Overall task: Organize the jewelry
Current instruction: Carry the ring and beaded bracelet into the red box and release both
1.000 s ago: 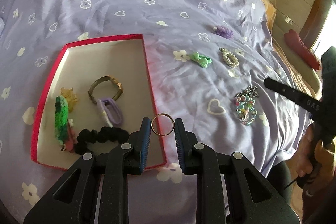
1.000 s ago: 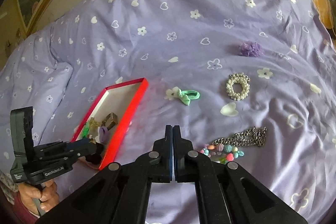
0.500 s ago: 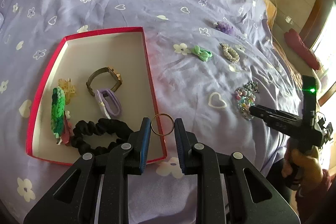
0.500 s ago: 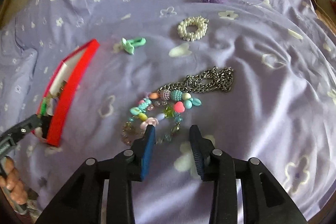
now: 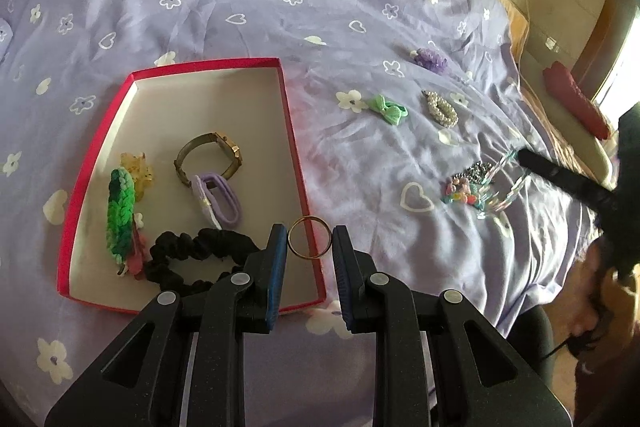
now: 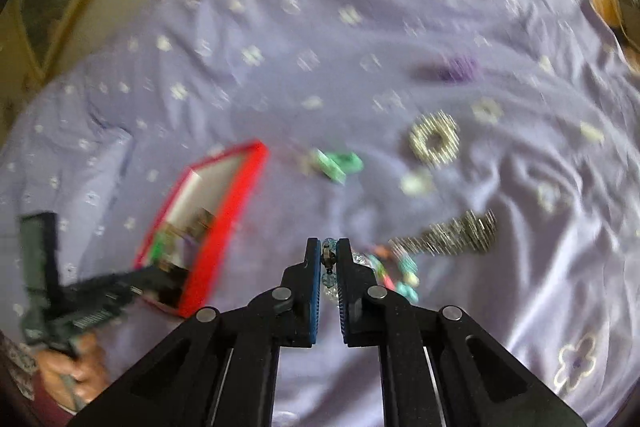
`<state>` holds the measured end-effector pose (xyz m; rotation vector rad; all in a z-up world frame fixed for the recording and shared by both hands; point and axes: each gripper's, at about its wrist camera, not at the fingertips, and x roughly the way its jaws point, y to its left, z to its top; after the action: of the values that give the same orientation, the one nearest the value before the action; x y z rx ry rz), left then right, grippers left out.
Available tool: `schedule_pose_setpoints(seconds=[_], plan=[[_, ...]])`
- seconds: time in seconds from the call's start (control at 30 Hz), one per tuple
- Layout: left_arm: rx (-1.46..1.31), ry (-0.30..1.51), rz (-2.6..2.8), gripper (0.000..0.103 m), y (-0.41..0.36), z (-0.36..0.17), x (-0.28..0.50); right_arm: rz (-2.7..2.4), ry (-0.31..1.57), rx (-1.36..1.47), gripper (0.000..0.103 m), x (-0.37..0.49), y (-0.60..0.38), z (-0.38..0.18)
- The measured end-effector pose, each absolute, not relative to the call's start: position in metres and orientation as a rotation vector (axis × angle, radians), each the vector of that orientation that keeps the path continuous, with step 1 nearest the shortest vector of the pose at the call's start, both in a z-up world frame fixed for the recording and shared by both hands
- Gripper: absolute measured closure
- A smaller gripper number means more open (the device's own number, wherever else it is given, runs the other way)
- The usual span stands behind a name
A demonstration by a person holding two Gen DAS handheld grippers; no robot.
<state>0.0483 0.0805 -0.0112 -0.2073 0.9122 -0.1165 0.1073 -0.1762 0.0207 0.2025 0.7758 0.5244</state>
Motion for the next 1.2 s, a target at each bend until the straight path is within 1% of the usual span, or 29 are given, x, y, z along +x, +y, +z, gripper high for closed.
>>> schedule_pose_setpoints(seconds=[0.1, 0.23, 0.77, 1.2], plan=[[-0.214, 0.903, -0.109, 0.082, 0.086, -0.009, 0.045, 0.561, 0.747, 0.191, 0.096, 0.103, -0.163, 0.037], [-0.223, 0.891, -0.089, 0.082, 0.097, -0.006, 0.039, 0.599, 0.746, 0.185, 0.096, 0.102, -0.146, 0.044], [-0.276, 0.865, 0.058, 0.082, 0.172, -0.006, 0.022, 0.780, 0.792, 0.179, 0.096, 0.106, -0.053, 0.029], [-0.297, 0.892, 0.111, 0.082, 0.201, -0.022, 0.027, 0.921, 0.838, 0.194, 0.096, 0.105, 0.016, 0.017]])
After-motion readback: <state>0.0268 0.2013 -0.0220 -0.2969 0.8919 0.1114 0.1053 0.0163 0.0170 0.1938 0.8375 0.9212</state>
